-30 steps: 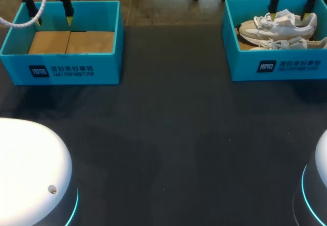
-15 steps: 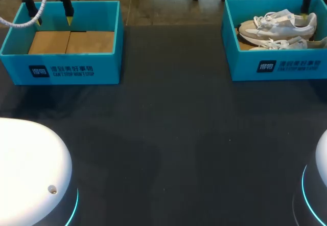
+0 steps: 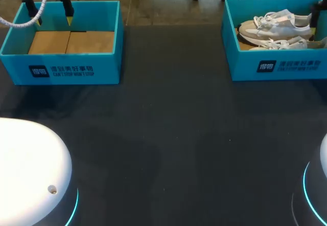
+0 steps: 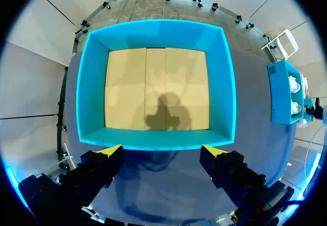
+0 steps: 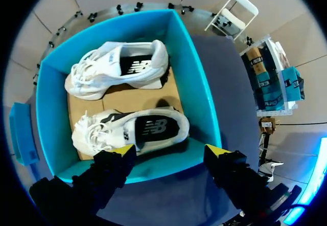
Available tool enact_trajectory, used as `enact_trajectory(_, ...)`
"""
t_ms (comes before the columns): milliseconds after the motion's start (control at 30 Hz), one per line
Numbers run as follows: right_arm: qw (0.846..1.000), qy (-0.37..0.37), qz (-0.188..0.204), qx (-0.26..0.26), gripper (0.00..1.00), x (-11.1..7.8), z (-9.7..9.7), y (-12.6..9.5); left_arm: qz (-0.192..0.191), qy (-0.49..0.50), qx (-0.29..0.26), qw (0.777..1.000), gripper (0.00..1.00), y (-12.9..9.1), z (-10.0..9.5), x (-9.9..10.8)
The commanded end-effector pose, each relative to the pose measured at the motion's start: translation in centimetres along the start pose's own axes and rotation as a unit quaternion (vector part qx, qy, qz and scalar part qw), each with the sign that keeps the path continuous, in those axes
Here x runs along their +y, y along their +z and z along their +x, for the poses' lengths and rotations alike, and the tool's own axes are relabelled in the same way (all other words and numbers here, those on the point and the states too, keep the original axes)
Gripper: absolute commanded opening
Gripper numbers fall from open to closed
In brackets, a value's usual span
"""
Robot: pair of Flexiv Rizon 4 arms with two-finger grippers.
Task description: Take the shoe out of the shoebox, open the shoe tongue, remove and reinsert the insole, then place the shoe into the shoebox
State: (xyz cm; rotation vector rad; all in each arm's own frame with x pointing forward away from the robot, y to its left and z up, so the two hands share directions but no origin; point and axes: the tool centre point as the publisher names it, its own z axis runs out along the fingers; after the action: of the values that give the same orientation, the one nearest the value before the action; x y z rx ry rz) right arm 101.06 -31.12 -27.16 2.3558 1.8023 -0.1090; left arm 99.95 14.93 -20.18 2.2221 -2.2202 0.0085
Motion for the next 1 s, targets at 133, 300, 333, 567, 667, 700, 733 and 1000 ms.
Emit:
enact_trajectory(133,1.0,-0.002,0.001,-0.003,0.43,0.5,-0.7,1.8,-0.001,0.0,-0.001,1.0,1.0,-0.1,0.0,0.0)
enact_trajectory(300,1.0,-0.002,0.0,-0.02,0.47,0.9,-0.9,3.3,-0.001,0.0,-0.001,1.0,1.0,-0.1,0.0,0.0)
enact_trajectory(333,1.0,-0.003,0.001,-0.02,0.47,0.9,-0.9,3.5,-0.001,0.0,-0.001,1.0,1.0,-0.1,0.0,0.0)
enact_trajectory(567,0.999,-0.015,0.006,-0.032,0.49,1.4,-1.2,5.2,-0.001,0.0,-0.001,1.0,1.0,-0.1,0.0,0.0)
enact_trajectory(667,0.999,-0.013,0.007,-0.029,0.48,1.5,-1.6,5.7,-0.001,0.0,-0.001,1.0,1.0,-0.1,0.0,0.0)
enact_trajectory(700,1.0,-0.013,0.008,-0.027,0.48,1.5,-1.6,6.0,-0.001,0.0,-0.001,1.0,1.0,-0.1,0.0,0.0)
enact_trajectory(733,1.0,-0.013,0.007,-0.027,0.48,1.6,-1.6,6.2,-0.001,0.0,-0.001,1.0,1.0,-0.1,0.0,0.0)
enact_trajectory(1000,0.999,-0.015,-0.001,-0.031,0.47,2.2,-1.4,7.8,-0.001,0.0,-0.001,1.0,1.0,-0.1,0.0,0.0)
